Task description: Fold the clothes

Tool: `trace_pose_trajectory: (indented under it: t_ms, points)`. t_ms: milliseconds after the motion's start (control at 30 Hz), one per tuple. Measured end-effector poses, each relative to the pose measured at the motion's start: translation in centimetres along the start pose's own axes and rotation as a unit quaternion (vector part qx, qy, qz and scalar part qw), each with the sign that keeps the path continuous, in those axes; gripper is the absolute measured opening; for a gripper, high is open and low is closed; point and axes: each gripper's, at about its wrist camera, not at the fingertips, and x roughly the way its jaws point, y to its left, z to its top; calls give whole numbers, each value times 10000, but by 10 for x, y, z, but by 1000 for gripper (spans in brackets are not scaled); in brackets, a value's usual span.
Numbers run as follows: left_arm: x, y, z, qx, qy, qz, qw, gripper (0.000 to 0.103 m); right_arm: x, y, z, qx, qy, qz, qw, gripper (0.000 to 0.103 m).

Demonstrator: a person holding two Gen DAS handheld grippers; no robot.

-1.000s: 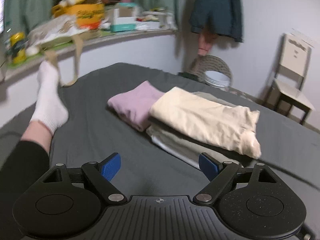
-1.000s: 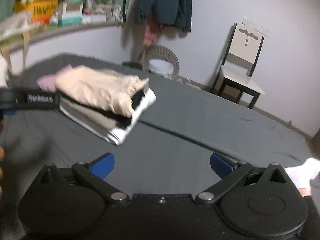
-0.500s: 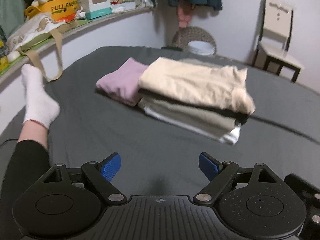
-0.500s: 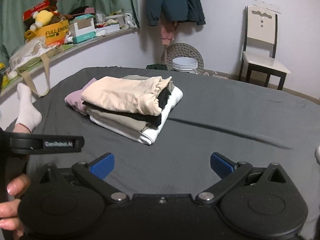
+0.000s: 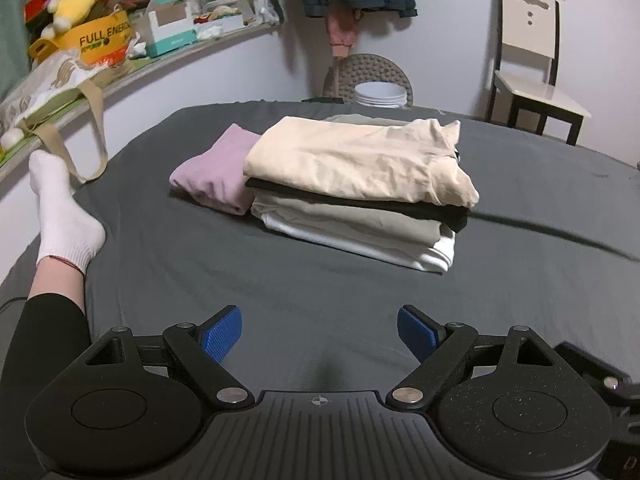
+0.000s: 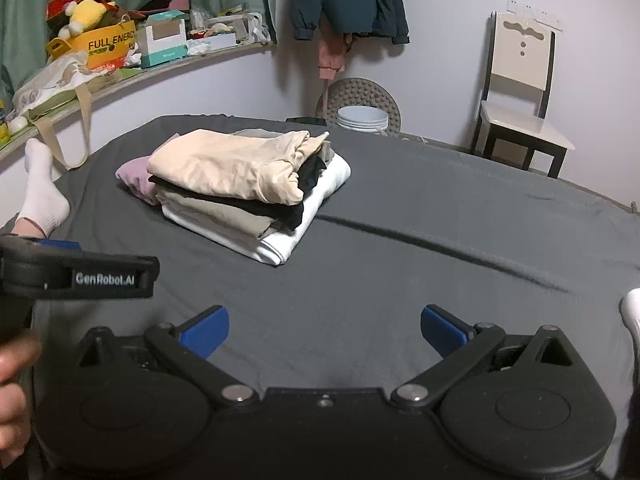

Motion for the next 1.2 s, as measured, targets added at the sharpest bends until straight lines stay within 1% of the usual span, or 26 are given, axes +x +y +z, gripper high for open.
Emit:
trace_pose_trajectory:
  t_ms: [67,267,367,867,1200]
  points:
    - [1,0,0,7,17,-2,10000,86,1,-1,-1,9,24,-45,10000,103]
    - [3,-1,-2,20,45,9,10000,86,7,-7,-2,125,197,2,9997,103]
    - [2,-3,-3,74,17,55,10000,86,7,-7,-2,134,209,36,9997,103]
    - [2,-4,-4,92,38,-54,9999,86,8,-4,-3,71,289,76,9995,103]
    - [2,-5,-4,116,6,-35,9999,86,9,-3,-3,59,339,90,9994,103]
